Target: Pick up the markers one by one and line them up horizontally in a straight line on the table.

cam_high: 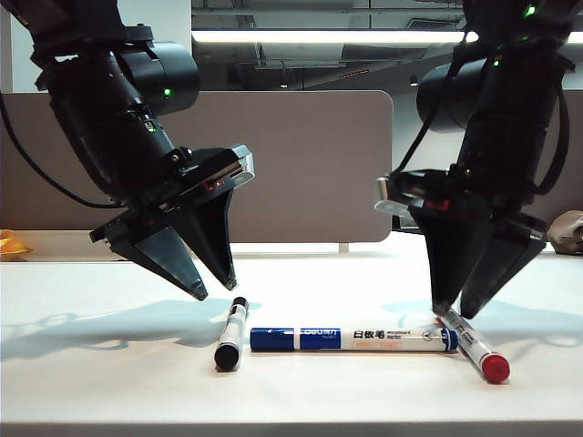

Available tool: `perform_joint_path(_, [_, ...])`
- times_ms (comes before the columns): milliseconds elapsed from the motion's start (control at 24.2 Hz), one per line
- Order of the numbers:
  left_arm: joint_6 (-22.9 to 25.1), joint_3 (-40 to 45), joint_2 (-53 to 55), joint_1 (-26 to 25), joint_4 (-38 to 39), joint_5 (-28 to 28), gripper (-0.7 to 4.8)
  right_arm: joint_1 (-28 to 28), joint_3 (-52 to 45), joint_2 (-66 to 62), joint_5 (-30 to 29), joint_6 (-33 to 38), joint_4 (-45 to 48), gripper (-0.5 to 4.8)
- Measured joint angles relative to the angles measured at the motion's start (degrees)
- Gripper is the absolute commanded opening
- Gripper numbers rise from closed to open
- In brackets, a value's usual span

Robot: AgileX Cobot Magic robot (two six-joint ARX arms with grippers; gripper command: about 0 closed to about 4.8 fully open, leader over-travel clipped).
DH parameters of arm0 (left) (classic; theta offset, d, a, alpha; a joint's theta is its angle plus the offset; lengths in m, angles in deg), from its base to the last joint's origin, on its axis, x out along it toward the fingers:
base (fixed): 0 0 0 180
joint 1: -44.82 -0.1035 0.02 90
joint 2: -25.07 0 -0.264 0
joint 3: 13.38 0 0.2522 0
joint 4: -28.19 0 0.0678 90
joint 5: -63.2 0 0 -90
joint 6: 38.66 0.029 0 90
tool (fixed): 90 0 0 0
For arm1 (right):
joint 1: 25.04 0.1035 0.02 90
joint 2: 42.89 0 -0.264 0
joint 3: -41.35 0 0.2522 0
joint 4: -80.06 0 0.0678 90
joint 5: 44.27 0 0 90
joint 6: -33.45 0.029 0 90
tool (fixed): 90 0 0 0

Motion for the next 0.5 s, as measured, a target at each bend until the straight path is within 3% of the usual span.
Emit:
perform_joint_path(124, [-1.92,0.0,0.0,0.0,-0.96,0.31,1.8,-0.02,0.17,-1.66,-0.09,0.13,0.13,1.71])
perform_joint_path(330, [-2.62,0.0,0.02,0.0,-1.75,1.03,1.8,-0.09,0.52,-2.34,-0.15,0.15,0.17,0.57])
perform_joint_path(495, [-2.67,0.0,0.09,0.0,-1.88,1.03,1.8,0.0,0.68,-2.32,1.42,-3.67,-1.66,0.51])
